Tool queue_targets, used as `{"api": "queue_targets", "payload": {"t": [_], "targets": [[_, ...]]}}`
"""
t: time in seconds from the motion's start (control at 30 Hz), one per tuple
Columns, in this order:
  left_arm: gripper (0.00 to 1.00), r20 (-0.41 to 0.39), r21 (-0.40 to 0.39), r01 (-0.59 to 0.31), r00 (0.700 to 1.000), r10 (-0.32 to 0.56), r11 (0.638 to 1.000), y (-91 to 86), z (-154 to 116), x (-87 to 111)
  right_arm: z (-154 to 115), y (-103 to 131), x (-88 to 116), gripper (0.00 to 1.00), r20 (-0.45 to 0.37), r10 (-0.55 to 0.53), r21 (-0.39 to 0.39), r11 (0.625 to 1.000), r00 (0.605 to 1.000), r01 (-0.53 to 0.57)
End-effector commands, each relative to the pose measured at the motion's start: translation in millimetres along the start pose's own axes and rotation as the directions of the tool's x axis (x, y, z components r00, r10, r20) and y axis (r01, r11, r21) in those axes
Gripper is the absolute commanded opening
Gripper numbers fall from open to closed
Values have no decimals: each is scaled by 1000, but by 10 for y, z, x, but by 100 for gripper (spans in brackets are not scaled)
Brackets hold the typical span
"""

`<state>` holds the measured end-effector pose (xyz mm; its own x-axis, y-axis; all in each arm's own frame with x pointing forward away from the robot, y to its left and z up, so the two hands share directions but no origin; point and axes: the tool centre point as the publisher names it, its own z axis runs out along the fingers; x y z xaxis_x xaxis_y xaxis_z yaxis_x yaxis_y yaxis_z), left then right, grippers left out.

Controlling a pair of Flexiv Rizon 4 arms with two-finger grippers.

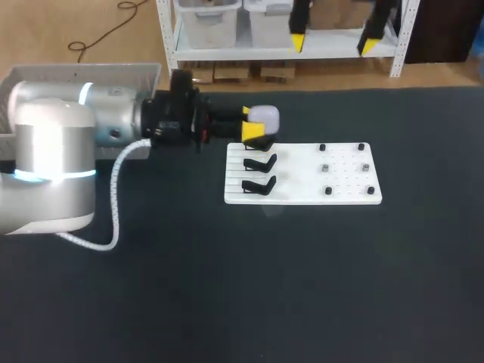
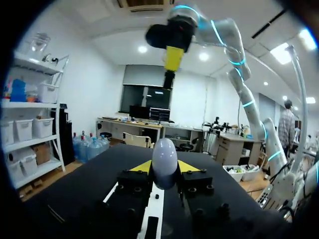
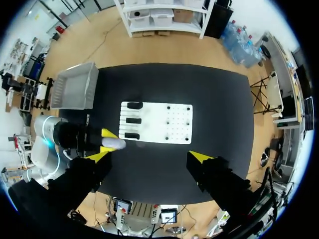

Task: Pick up each earbud case from the left stands, insert the matching earbuds, close the lid, and place the case in the box.

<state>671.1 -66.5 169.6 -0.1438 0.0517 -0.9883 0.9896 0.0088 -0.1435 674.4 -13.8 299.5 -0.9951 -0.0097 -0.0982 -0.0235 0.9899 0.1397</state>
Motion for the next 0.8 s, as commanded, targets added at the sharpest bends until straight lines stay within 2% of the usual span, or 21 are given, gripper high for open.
{"api": "queue_targets", "payload": {"t": [0.03, 0.17, 0.33, 0.5, 0.67, 0.77, 0.8], "targets": [[0, 55, -279, 82, 996, -69, 957, -226, -269, -131, -15, -166, 403, 100, 313, 35, -87, 996, 949, -8], [0, 81, -359, 104, 994, -80, 928, -217, -510, -305, -15, -166, 403, 100, 313, 35, -87, 996, 949, -8], [0, 64, -463, 30, 998, -1, 886, -112, -877, -488, -15, -166, 403, 100, 313, 35, -87, 996, 949, -8], [0, 63, -595, 11, 997, 34, 804, 131, -1356, -542, -15, -166, 403, 100, 313, 35, -87, 996, 949, -8], [0, 23, -722, 1, 999, 23, 691, 428, -1845, -356, -15, -166, 403, 100, 313, 35, -87, 996, 949, -8], [0, -28, -790, -6, 999, -25, 613, 694, -2144, -173, -15, -166, 403, 100, 313, 35, -87, 996, 949, -8], [0, -70, -803, -41, 997, -26, 594, 793, -2231, -141, -15, -166, 403, 100, 313, 35, -87, 996, 949, -8]]}}
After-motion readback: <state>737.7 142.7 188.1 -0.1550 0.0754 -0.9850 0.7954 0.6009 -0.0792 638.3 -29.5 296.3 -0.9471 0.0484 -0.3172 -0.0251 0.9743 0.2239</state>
